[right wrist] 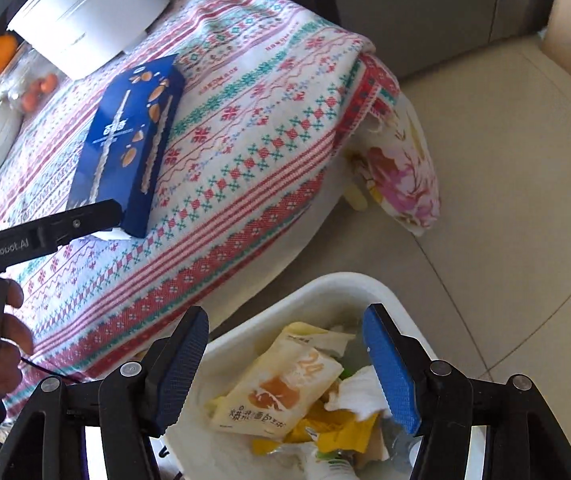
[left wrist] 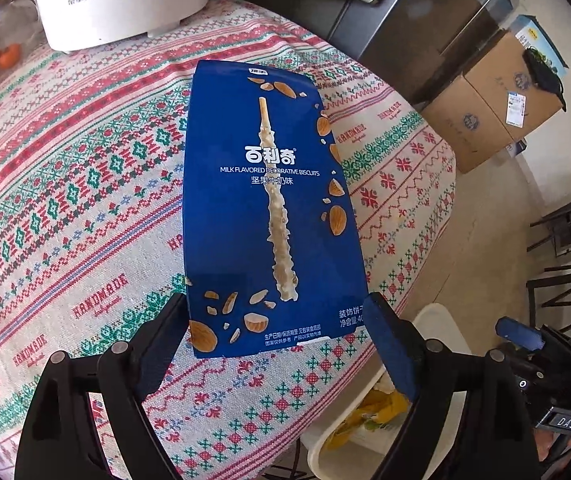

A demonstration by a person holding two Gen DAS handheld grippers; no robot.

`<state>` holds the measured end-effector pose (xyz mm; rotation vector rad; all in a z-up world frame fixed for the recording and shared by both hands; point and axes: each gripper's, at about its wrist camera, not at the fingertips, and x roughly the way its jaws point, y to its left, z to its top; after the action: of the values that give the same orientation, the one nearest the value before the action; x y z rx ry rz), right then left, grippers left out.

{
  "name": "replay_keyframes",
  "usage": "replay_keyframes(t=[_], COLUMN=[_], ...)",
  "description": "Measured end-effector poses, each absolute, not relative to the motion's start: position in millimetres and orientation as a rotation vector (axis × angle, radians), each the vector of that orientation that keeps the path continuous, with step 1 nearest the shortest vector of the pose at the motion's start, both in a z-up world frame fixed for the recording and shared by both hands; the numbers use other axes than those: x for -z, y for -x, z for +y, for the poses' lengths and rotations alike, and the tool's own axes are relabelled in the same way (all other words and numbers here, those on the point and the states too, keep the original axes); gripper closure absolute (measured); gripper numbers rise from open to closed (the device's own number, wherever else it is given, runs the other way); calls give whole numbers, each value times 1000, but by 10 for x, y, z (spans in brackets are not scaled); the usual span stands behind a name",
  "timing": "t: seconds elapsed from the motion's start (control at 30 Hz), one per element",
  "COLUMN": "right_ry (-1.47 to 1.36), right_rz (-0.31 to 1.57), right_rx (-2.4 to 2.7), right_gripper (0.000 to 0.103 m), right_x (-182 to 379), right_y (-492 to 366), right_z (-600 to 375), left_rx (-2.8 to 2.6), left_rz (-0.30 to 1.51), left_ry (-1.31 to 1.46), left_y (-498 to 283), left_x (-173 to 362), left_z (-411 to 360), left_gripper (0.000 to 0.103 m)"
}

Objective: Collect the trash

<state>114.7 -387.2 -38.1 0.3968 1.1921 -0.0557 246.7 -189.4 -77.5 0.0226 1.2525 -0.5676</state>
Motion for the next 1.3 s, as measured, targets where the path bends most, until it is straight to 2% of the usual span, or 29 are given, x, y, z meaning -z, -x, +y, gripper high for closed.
replay_keyframes(t=[0.23, 0.43, 0.57, 0.6, 0.77, 0.9, 0.93, 1.0, 1.13, 1.3], right_ry=[-426, -441, -448, -447, -458, -474, -479, -482, -485, -495], right_rz=[1168, 1153, 1142, 1140, 1131, 1117, 1113, 1109, 1109, 1103], right_rx=[37, 21, 9, 6, 6, 7, 3, -8, -25, -35], right_gripper=[34, 34, 34, 34, 34, 34, 34, 34, 34, 34], right_x=[322, 269, 230, 225, 203, 173, 163, 156, 143, 128], right_y=[-1158, -1115, -1094, -1091, -1061, -1020, -1016, -1018, -1025, -1033], right_z=[-3899, -3919, -3921, -3916, -3945, -3993, -3998, -4003, -3981, -3988], left_rx=[495, 420, 406, 401, 404, 349, 329, 328, 324, 386], left_rz=[1260, 1288, 1290, 1284, 1358, 1309, 1285, 1259, 1209, 1305], left_ry=[23, 126, 157, 164, 457, 452, 433, 431, 420, 481], left_y=[-2266, -2105, -2013, -2016, -2030, -2197, -2296, -2546, -3092, -3378], left_x=[754, 728, 746, 745, 770, 537, 465, 380, 408, 765], left_z=[-1959, -1861, -1856, -1855, -1580, -1424, -1389, -1319, -1115, -972], left_gripper=[18, 33, 55, 56, 53, 50, 48, 30, 29, 29])
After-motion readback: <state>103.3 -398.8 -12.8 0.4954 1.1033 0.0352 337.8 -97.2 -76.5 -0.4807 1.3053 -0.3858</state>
